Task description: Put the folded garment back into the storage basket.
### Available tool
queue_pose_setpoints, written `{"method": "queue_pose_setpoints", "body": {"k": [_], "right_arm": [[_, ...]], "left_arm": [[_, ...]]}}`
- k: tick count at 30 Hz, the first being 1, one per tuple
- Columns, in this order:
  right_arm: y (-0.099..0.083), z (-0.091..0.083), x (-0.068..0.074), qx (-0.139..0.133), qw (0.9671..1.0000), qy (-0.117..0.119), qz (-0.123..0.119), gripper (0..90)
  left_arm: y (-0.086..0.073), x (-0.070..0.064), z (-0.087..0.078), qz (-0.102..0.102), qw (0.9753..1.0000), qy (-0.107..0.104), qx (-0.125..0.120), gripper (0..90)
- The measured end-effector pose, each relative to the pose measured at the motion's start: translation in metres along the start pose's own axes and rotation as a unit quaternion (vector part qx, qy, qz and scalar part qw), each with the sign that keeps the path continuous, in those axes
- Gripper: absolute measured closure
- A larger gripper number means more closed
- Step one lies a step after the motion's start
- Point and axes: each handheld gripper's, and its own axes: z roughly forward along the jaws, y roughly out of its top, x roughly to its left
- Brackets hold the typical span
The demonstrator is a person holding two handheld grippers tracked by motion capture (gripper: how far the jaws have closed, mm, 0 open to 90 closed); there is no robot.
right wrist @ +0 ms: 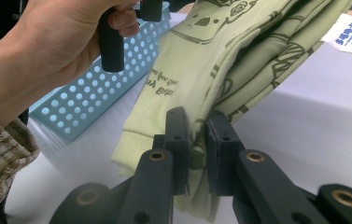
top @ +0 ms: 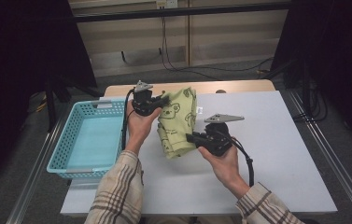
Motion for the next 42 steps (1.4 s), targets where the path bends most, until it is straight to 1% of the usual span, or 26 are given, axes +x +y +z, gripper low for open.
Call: {"method": "queue_pose_setpoints", "body": {"k": [1, 2, 3, 4, 6, 9, 10, 12, 16, 17, 18, 20, 21, 22, 25, 26, 27, 30, 31, 33, 34, 36, 37, 38, 41, 42], "right_arm": [[0.001, 0.000, 0.001, -0.001, 1.0000, -0.004, -0.003, 81.0], [0.002, 0.001, 0.002, -0.004, 1.0000, -0.003, -0.003, 81.0], [0.003, 0.001, 0.003, -0.004, 1.0000, -0.003, -0.003, 81.0], [0.005, 0.001, 0.004, -0.007, 0.9999, 0.000, -0.010, 81.0], [0.008, 0.001, 0.006, -0.009, 0.9999, 0.000, -0.007, 81.0], [0.011, 0.003, 0.009, -0.013, 0.9999, 0.005, -0.007, 81.0], [0.011, 0.004, 0.010, -0.014, 0.9999, 0.007, -0.007, 81.0], [0.012, 0.007, 0.012, -0.012, 0.9999, 0.008, -0.003, 81.0], [0.015, 0.010, 0.018, -0.015, 0.9998, 0.011, -0.008, 81.0], [0.016, 0.010, 0.019, -0.015, 0.9998, 0.012, -0.010, 81.0], [0.017, 0.010, 0.021, -0.017, 0.9996, 0.015, -0.013, 81.0], [0.020, 0.010, 0.025, -0.018, 0.9996, 0.017, -0.015, 81.0], [0.020, 0.010, 0.026, -0.021, 0.9994, 0.019, -0.020, 81.0], [0.021, 0.010, 0.028, -0.021, 0.9994, 0.024, -0.015, 81.0], [0.021, 0.012, 0.028, -0.024, 0.9992, 0.028, -0.014, 81.0], [0.021, 0.014, 0.029, -0.023, 0.9993, 0.028, -0.014, 81.0], [0.021, 0.015, 0.030, -0.023, 0.9992, 0.031, -0.011, 81.0], [0.026, 0.018, 0.033, -0.025, 0.9989, 0.034, -0.020, 81.0], [0.027, 0.018, 0.036, -0.025, 0.9989, 0.036, -0.018, 81.0], [0.031, 0.021, 0.039, -0.028, 0.9986, 0.040, -0.023, 81.0], [0.033, 0.022, 0.040, -0.029, 0.9984, 0.043, -0.024, 81.0], [0.036, 0.025, 0.044, -0.028, 0.9982, 0.044, -0.028, 81.0], [0.037, 0.027, 0.046, -0.030, 0.9982, 0.046, -0.024, 81.0], [0.038, 0.029, 0.048, -0.030, 0.9982, 0.047, -0.022, 81.0], [0.040, 0.032, 0.052, -0.030, 0.9981, 0.048, -0.026, 81.0], [0.042, 0.033, 0.053, -0.029, 0.9981, 0.048, -0.025, 81.0]], "left_arm": [[0.001, 0.002, -0.002, 0.008, 1.0000, 0.001, 0.006, 76.6], [0.003, 0.003, -0.004, 0.008, 0.9999, 0.003, 0.007, 76.6], [0.004, 0.004, -0.006, 0.006, 1.0000, 0.003, 0.006, 76.5], [0.005, 0.005, -0.007, 0.003, 1.0000, 0.003, 0.001, 76.5], [0.008, 0.006, -0.011, 0.005, 1.0000, 0.006, -0.002, 76.5], [0.010, 0.009, -0.015, 0.001, 0.9999, 0.009, -0.004, 76.6], [0.010, 0.011, -0.017, 0.004, 0.9999, 0.014, -0.001, 76.6], [0.010, 0.013, -0.019, 0.000, 0.9999, 0.015, -0.003, 76.6], [0.011, 0.016, -0.025, 0.001, 0.9997, 0.021, -0.008, 76.6], [0.012, 0.016, -0.028, -0.001, 0.9997, 0.021, -0.013, 76.6], [0.013, 0.015, -0.031, 0.001, 0.9996, 0.020, -0.017, 76.6], [0.016, 0.016, -0.035, 0.012, 0.9995, 0.023, -0.017, 76.6], [0.016, 0.017, -0.037, 0.010, 0.9996, 0.023, -0.016, 76.6], [0.017, 0.018, -0.039, 0.013, 0.9996, 0.022, -0.016, 76.6], [0.018, 0.020, -0.043, 0.010, 0.9994, 0.025, -0.019, 76.6], [0.018, 0.022, -0.044, 0.013, 0.9994, 0.029, -0.017, 76.6], [0.018, 0.023, -0.046, 0.010, 0.9994, 0.028, -0.020, 76.7], [0.020, 0.027, -0.049, 0.005, 0.9992, 0.032, -0.025, 76.6], [0.020, 0.029, -0.051, 0.006, 0.9992, 0.032, -0.024, 76.7], [0.021, 0.032, -0.054, 0.000, 0.9991, 0.035, -0.024, 76.7], [0.022, 0.034, -0.055, 0.000, 0.9988, 0.039, -0.029, 76.6], [0.022, 0.037, -0.058, -0.002, 0.9986, 0.043, -0.029, 76.6], [0.023, 0.039, -0.060, -0.003, 0.9986, 0.046, -0.025, 76.6], [0.023, 0.040, -0.061, -0.005, 0.9985, 0.046, -0.029, 76.6], [0.024, 0.045, -0.066, -0.008, 0.9983, 0.048, -0.031, 76.7], [0.024, 0.046, -0.068, -0.007, 0.9981, 0.052, -0.031, 76.6]]}}
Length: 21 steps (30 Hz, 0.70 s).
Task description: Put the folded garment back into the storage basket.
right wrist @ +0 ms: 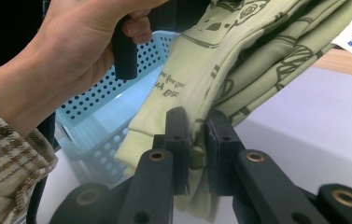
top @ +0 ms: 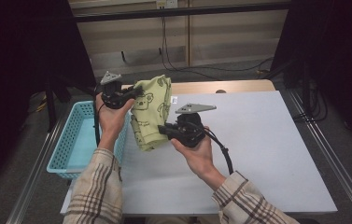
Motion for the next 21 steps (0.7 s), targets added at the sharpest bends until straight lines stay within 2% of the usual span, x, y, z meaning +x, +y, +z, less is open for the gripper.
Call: {"method": "queue_pose_setpoints", "body": {"k": [2, 3, 10, 12, 16, 17, 20, 21], "right_arm": [[0.002, 0.002, 0.002, 0.000, 1.0000, 0.003, -0.001, 81.0], [0.003, 0.003, 0.004, 0.000, 1.0000, 0.004, 0.000, 81.0], [0.010, 0.009, 0.014, 0.000, 1.0000, 0.007, -0.006, 81.0], [0.012, 0.011, 0.016, 0.003, 0.9999, 0.006, -0.016, 81.0], [0.017, 0.014, 0.022, 0.002, 0.9997, 0.007, -0.021, 81.0], [0.018, 0.015, 0.024, -0.001, 0.9999, 0.009, -0.013, 81.0], [0.021, 0.018, 0.027, 0.002, 0.9995, 0.010, -0.030, 81.0], [0.022, 0.019, 0.030, -0.001, 0.9996, 0.010, -0.026, 81.0]], "left_arm": [[0.001, 0.002, -0.003, 0.000, 1.0000, -0.001, -0.001, 76.7], [0.001, 0.003, -0.005, -0.006, 1.0000, -0.004, 0.001, 76.6], [0.004, 0.011, -0.013, -0.007, 0.9999, 0.008, -0.010, 76.7], [0.005, 0.014, -0.016, -0.007, 0.9998, 0.011, -0.013, 76.7], [0.009, 0.018, -0.023, -0.011, 0.9997, 0.015, -0.014, 76.7], [0.010, 0.020, -0.025, -0.010, 0.9997, 0.017, -0.017, 76.6], [0.012, 0.023, -0.030, -0.010, 0.9995, 0.021, -0.020, 76.7], [0.012, 0.025, -0.032, -0.012, 0.9994, 0.023, -0.022, 76.7]]}}
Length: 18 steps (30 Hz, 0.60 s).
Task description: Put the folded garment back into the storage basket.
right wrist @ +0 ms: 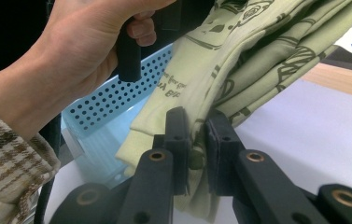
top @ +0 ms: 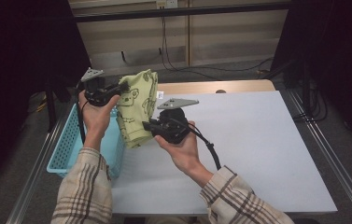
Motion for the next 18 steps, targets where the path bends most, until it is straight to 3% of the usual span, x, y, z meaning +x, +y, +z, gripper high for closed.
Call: {"method": "queue_pose_setpoints", "body": {"k": [12, 17, 18], "right_arm": [[0.011, 0.015, 0.016, 0.004, 1.0000, 0.004, -0.007, 81.0], [0.017, 0.022, 0.023, 0.007, 0.9997, 0.001, -0.023, 81.0], [0.018, 0.023, 0.024, 0.005, 0.9998, 0.004, -0.017, 81.0]], "left_arm": [[0.002, 0.017, -0.016, -0.008, 0.9997, 0.020, -0.009, 76.6], [0.004, 0.025, -0.021, -0.010, 0.9995, 0.025, -0.014, 76.6], [0.004, 0.028, -0.024, -0.003, 0.9995, 0.029, -0.007, 76.6]]}}
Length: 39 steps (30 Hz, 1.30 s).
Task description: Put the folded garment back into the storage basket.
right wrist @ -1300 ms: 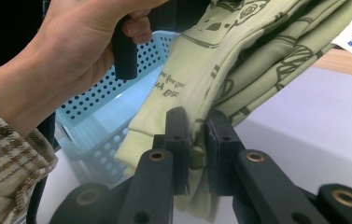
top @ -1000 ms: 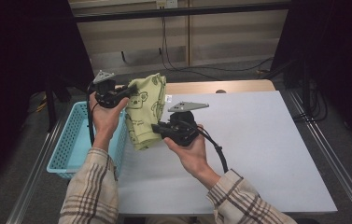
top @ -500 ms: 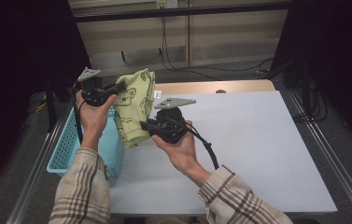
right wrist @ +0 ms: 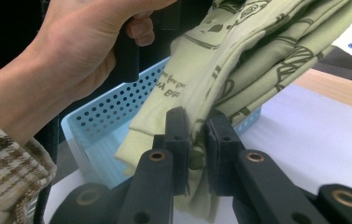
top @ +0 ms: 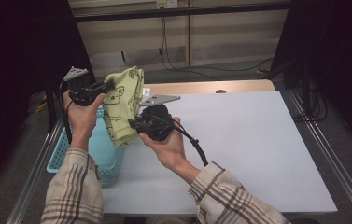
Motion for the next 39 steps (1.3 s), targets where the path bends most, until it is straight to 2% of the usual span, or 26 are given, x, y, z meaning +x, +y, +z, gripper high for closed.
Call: {"method": "queue_pose_setpoints", "body": {"k": [1, 3, 5, 6, 7, 9, 10, 11, 13, 14, 18, 19, 23, 25, 26, 28, 29, 33, 34, 35, 36, 39], "right_arm": [[0.001, 0.002, 0.001, -0.001, 1.0000, 0.001, -0.003, 81.0], [0.002, 0.004, 0.004, 0.003, 1.0000, 0.001, -0.007, 81.0], [0.003, 0.007, 0.007, 0.002, 1.0000, 0.005, -0.006, 81.0], [0.003, 0.009, 0.008, 0.004, 0.9999, 0.004, -0.011, 81.0], [0.003, 0.011, 0.008, 0.004, 0.9998, 0.005, -0.017, 81.0], [0.005, 0.013, 0.011, 0.008, 0.9998, 0.009, -0.015, 81.0], [0.006, 0.015, 0.014, 0.005, 0.9999, 0.011, -0.009, 81.0], [0.006, 0.017, 0.015, 0.006, 0.9998, 0.011, -0.016, 81.0], [0.007, 0.020, 0.016, 0.008, 0.9997, 0.012, -0.021, 81.0], [0.007, 0.021, 0.017, 0.008, 0.9998, 0.013, -0.016, 81.0], [0.008, 0.029, 0.022, 0.013, 0.9996, 0.014, -0.021, 81.0], [0.009, 0.030, 0.024, 0.014, 0.9995, 0.017, -0.021, 81.0], [0.009, 0.038, 0.031, 0.015, 0.9995, 0.019, -0.022, 81.0], [0.008, 0.042, 0.033, 0.017, 0.9994, 0.020, -0.022, 81.0], [0.008, 0.044, 0.034, 0.019, 0.9993, 0.020, -0.024, 81.0], [0.009, 0.047, 0.035, 0.020, 0.9993, 0.023, -0.022, 81.0], [0.009, 0.049, 0.036, 0.021, 0.9993, 0.022, -0.024, 81.0], [0.008, 0.053, 0.040, 0.019, 0.9992, 0.025, -0.023, 81.0], [0.008, 0.054, 0.042, 0.017, 0.9993, 0.025, -0.024, 81.0], [0.008, 0.055, 0.042, 0.017, 0.9991, 0.028, -0.025, 81.0], [0.008, 0.057, 0.044, 0.019, 0.9992, 0.027, -0.023, 81.0], [0.007, 0.062, 0.045, 0.023, 0.9991, 0.026, -0.023, 81.0]], "left_arm": [[0.000, 0.001, -0.001, -0.007, 1.0000, 0.001, -0.007, 76.6], [0.000, 0.004, -0.004, -0.007, 1.0000, 0.002, 0.000, 76.6], [0.000, 0.008, -0.007, -0.006, 0.9999, 0.007, -0.005, 76.6], [-0.001, 0.008, -0.009, -0.014, 0.9999, 0.006, -0.003, 76.6], [-0.001, 0.010, -0.009, -0.010, 0.9999, 0.010, -0.006, 76.6], [-0.004, 0.013, -0.012, -0.015, 0.9998, 0.013, 0.000, 76.6], [-0.004, 0.016, -0.014, -0.010, 0.9997, 0.020, -0.001, 76.6], [-0.005, 0.017, -0.015, -0.013, 0.9999, 0.011, -0.003, 76.6], [-0.005, 0.020, -0.017, -0.014, 0.9997, 0.021, -0.003, 76.6], [-0.005, 0.022, -0.018, -0.012, 0.9997, 0.023, -0.004, 76.6], [-0.006, 0.030, -0.022, -0.009, 0.9995, 0.029, 0.003, 76.6], [-0.006, 0.030, -0.022, -0.014, 0.9995, 0.029, -0.002, 76.6], [-0.009, 0.036, -0.027, -0.023, 0.9992, 0.033, 0.005, 76.6], [-0.010, 0.041, -0.029, -0.015, 0.9990, 0.041, 0.004, 76.6], [-0.011, 0.042, -0.030, -0.020, 0.9989, 0.043, 0.000, 76.6], [-0.013, 0.046, -0.033, -0.019, 0.9987, 0.045, 0.011, 76.6], [-0.013, 0.047, -0.034, -0.022, 0.9986, 0.047, 0.005, 76.6], [-0.015, 0.052, -0.038, -0.024, 0.9983, 0.052, 0.009, 76.6], [-0.015, 0.053, -0.038, -0.023, 0.9983, 0.054, 0.002, 76.6], [-0.016, 0.053, -0.040, -0.029, 0.9983, 0.050, 0.006, 76.5], [-0.017, 0.055, -0.039, -0.025, 0.9981, 0.057, 0.002, 76.5], [-0.019, 0.059, -0.041, -0.031, 0.9977, 0.058, 0.012, 76.6]]}}
